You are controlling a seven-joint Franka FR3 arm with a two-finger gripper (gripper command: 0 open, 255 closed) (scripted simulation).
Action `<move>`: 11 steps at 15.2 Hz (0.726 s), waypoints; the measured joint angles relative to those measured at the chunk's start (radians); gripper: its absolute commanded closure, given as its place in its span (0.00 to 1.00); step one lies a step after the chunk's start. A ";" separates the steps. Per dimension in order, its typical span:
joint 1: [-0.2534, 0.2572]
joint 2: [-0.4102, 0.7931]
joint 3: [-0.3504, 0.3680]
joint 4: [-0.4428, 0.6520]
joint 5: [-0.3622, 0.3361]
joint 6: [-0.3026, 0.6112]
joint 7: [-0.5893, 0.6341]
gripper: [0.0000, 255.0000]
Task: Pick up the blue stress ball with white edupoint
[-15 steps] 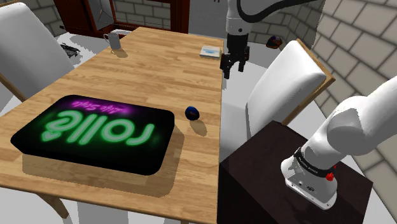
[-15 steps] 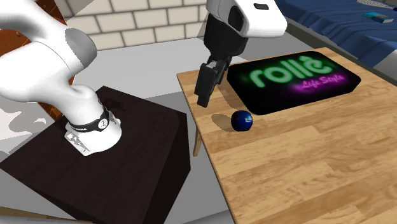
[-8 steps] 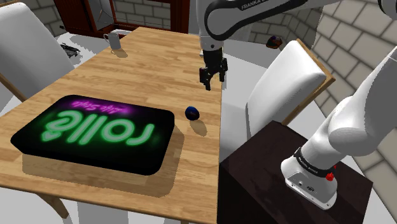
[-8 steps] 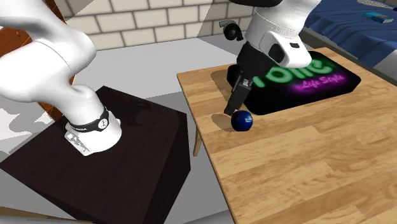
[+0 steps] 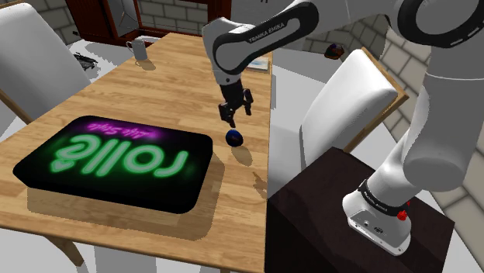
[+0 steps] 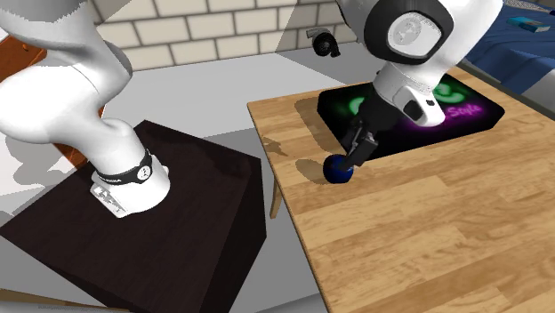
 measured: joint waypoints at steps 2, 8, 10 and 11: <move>0.021 0.090 0.002 0.080 -0.017 -0.021 0.010 0.00; 0.049 0.214 0.001 0.162 -0.040 -0.016 0.024 0.00; 0.051 0.232 -0.001 0.162 -0.043 0.001 0.027 0.00; 0.051 0.242 -0.002 0.161 -0.046 0.011 0.027 0.00</move>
